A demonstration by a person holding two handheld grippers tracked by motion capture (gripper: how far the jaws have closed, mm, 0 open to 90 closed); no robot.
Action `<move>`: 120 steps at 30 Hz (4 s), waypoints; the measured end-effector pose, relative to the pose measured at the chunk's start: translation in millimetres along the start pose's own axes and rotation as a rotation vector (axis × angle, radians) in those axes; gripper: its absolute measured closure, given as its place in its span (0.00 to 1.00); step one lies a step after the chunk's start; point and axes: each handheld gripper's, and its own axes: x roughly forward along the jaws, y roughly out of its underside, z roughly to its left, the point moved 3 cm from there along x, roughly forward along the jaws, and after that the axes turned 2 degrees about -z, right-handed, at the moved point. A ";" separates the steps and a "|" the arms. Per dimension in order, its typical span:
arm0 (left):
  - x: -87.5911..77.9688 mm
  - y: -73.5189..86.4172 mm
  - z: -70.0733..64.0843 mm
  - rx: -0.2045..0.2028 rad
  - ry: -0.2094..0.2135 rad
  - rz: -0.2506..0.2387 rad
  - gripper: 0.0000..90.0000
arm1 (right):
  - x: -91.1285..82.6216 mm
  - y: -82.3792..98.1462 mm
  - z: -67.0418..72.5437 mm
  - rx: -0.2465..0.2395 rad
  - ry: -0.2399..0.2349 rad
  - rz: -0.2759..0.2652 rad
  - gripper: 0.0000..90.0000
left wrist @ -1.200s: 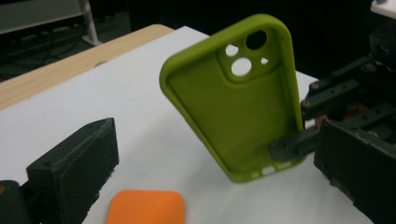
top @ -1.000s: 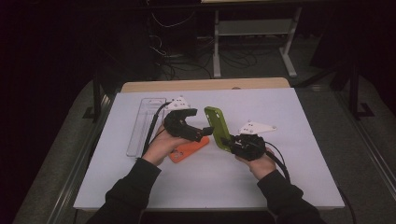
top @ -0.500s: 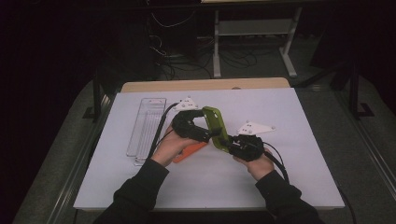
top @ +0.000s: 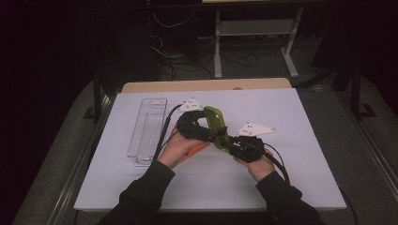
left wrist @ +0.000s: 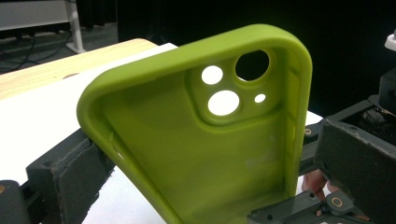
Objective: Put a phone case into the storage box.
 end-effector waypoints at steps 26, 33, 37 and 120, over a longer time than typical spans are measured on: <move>0.0 -4.7 2.4 -0.053 -0.002 -0.046 0.14 | 4.9 4.2 3.0 -0.038 0.026 0.031 0.85; -2.3 -2.3 3.5 -0.063 0.014 -0.024 0.15 | 7.0 6.0 4.5 -0.051 0.018 0.045 0.85; -5.9 0.8 6.6 -0.060 0.020 -0.013 0.16 | 9.4 7.5 7.9 -0.046 0.011 0.062 0.84; -76.3 -64.6 69.8 0.057 -0.260 -0.115 0.17 | -51.9 66.4 -41.7 -0.022 0.088 0.129 0.00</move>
